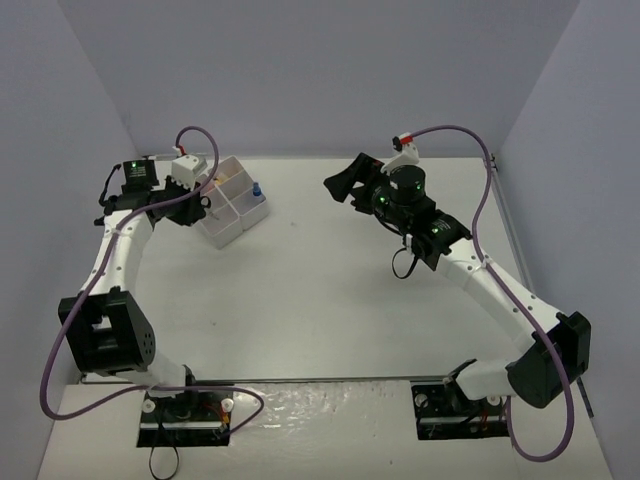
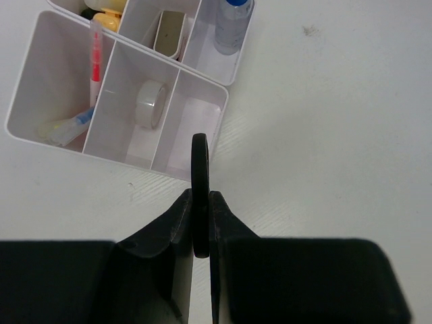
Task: Sort the stationery into containers
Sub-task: Place the scissors in the storage box, then reset both arms
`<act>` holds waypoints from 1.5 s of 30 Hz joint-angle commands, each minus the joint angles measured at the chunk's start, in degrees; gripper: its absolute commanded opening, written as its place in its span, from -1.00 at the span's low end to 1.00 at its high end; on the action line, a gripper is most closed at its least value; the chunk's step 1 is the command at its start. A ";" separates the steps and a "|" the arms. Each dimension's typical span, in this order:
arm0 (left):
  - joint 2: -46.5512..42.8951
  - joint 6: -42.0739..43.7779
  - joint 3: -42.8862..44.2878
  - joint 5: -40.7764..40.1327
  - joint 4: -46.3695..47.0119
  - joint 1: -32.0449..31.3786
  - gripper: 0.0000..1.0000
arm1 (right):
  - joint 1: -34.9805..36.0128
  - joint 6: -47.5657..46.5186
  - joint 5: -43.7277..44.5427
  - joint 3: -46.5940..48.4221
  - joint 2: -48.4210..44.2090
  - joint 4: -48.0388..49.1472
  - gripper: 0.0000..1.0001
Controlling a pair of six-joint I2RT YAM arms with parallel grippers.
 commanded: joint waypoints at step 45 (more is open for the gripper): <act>-24.95 -7.11 -12.11 -16.67 -10.15 15.05 0.38 | -12.24 -8.65 20.29 -21.71 -12.39 -13.03 0.83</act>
